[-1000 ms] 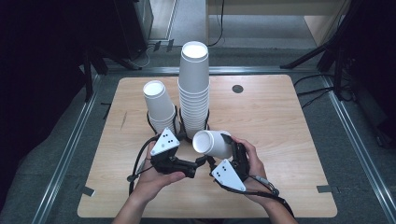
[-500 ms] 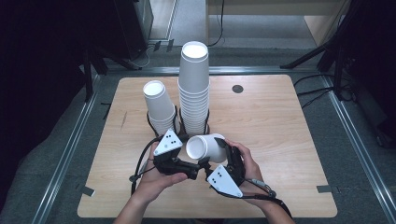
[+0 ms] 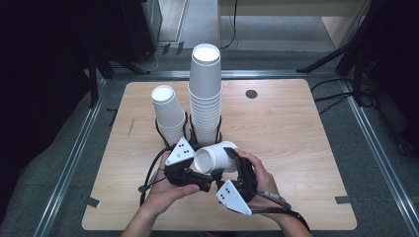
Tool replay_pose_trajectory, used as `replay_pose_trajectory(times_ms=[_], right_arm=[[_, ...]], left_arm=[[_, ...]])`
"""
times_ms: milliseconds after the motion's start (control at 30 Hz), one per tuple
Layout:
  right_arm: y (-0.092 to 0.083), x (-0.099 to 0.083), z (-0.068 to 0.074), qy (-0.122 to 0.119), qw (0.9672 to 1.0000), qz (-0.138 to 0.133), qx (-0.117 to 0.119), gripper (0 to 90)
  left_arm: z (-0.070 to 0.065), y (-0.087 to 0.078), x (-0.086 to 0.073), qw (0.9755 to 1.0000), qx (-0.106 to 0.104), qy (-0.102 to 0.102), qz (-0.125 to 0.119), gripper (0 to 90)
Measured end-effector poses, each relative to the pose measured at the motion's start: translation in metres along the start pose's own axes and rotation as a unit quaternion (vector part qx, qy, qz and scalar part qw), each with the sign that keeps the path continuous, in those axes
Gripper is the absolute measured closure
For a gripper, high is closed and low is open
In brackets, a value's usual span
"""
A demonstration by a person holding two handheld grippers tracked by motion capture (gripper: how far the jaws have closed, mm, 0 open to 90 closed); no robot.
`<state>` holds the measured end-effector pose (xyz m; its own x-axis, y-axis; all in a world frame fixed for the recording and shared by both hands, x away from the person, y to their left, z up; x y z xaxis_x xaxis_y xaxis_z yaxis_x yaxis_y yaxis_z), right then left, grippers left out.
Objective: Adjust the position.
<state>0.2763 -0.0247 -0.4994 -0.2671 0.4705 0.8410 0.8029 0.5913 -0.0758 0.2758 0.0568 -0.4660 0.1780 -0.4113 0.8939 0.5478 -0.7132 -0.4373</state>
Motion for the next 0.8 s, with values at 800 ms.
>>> replay_pose_trajectory(times_ms=[800], right_arm=[[-0.0002, -0.0007, 0.0048, -0.023, 0.9997, 0.003, 0.006, 19.6]], left_arm=[[-0.0009, 0.0003, -0.0011, 0.9999, -0.007, -0.012, 0.007, 12.9]])
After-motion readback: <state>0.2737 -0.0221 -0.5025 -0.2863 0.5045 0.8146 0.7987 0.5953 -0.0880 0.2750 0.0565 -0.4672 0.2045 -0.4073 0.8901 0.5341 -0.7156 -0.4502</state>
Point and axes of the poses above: each handheld gripper's, and its own axes: y roughly forward along the jaws, x roughly out of its top, z roughly to its left, the point moved 8 cm from there along y, roughly forward along the jaws, and after that the axes turned 15 degrees about y, right-handed, at the moved point
